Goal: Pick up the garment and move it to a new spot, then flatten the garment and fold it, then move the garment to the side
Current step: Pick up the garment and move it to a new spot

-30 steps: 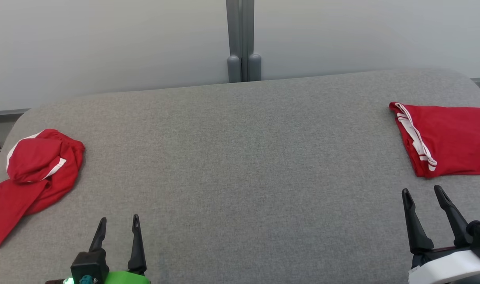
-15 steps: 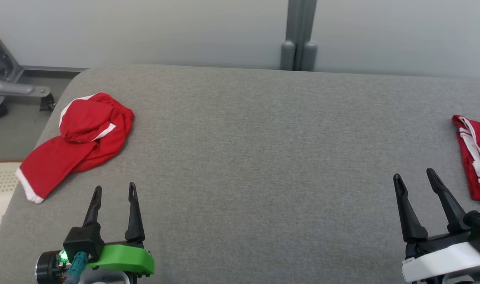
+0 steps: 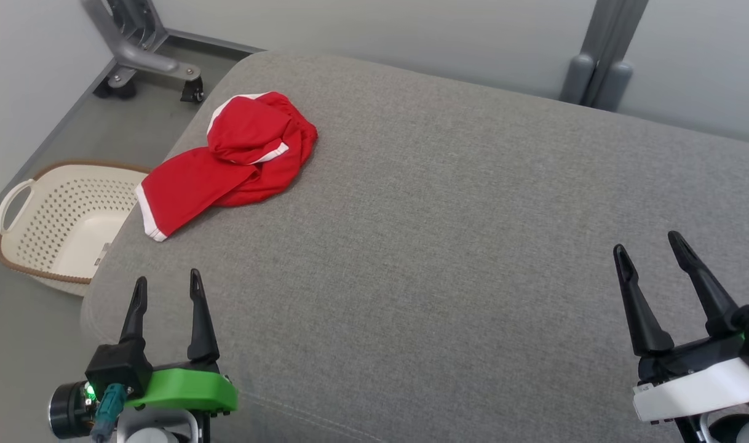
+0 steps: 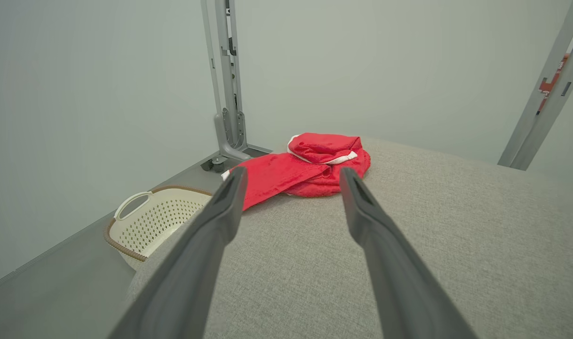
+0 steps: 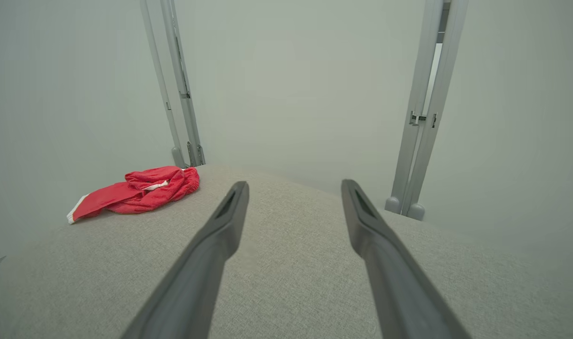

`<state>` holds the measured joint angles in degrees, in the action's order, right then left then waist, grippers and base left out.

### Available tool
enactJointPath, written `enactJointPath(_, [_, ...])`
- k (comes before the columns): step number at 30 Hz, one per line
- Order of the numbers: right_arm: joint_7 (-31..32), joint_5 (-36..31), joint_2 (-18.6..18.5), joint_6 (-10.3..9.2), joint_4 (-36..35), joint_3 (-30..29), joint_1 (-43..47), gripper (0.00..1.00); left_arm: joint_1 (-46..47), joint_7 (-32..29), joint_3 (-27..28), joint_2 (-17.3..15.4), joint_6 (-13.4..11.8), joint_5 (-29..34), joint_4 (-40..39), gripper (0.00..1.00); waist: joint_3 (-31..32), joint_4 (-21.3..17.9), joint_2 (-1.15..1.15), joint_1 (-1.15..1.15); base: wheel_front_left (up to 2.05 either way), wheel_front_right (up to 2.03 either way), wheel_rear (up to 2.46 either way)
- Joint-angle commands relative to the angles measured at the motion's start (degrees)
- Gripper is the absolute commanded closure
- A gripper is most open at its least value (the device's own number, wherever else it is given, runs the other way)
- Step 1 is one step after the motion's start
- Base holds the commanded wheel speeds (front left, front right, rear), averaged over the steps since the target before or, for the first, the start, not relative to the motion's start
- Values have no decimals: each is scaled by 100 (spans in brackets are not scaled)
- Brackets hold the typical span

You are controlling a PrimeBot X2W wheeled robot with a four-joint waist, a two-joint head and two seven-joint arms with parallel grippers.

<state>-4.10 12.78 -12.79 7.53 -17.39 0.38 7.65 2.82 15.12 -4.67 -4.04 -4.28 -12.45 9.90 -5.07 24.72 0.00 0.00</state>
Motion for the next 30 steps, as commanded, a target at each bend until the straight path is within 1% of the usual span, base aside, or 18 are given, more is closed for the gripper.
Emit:
enactJointPath(1, [40, -49, -74, -9, -92, -33, -131, 0, 186, 0, 1, 47, 6, 57, 5, 0, -380, 201, 0, 0, 0, 0, 0])
enactJointPath(3, [125, -47, -174, -9, -234, -39, -195, 0, 349, 1, 24, 68, -12, 34, -16, 0, -632, 161, 0, 0, 0, 0, 0])
enactJointPath(7, [289, 23, -451, -9, -526, -65, -485, 0, 824, 0, 2, 106, -28, -118, 20, 0, -1303, -70, 0, 0, 0, 0, 0])
enactJointPath(10, [356, 93, -627, -9, -698, -116, -691, 0, 1348, 0, -12, 117, 12, -195, 259, 0, -1854, -286, 0, 0, 0, 0, 0])
enactJointPath(14, [369, 175, -792, -9, -854, -200, -901, 0, 2183, 0, -4, 114, 101, -298, 1006, 0, -2474, -564, 0, 0, 0, 0, 0])
enactJointPath(17, [320, 223, -877, -9, -889, -311, -1015, 0, 2837, 1, 90, 112, 314, -436, 1792, 0, -2821, -740, 0, 0, 0, 0, 0])
enactJointPath(19, [289, 251, -906, -9, -902, -346, -1092, 0, 3258, 0, 166, 54, 454, -486, 2350, 0, -2998, -844, 0, 0, 0, 0, 0])
enactJointPath(21, [246, 268, -926, -9, -898, -362, -1141, 0, 3685, 0, 263, -82, 616, -580, 2971, 0, -3140, -941, 0, 0, 0, 0, 0])
enactJointPath(25, [184, 297, -954, -9, -858, -378, -1233, 0, 4386, -27, 314, -268, 817, -685, 4097, 0, -3327, -1132, 0, 0, 0, 0, 0])
enactJointPath(28, [150, 303, -926, -9, -803, -430, -1262, 0, 4772, -70, 297, -396, 898, -695, 4724, 0, -3380, -1216, 0, 0, 0, 0, 0])
enactJointPath(30, [125, 312, -911, -8, -771, -440, -1261, 0, 4947, -86, 307, -423, 937, -754, 5056, 0, -3377, -1251, 0, 0, 0, 0, 0])
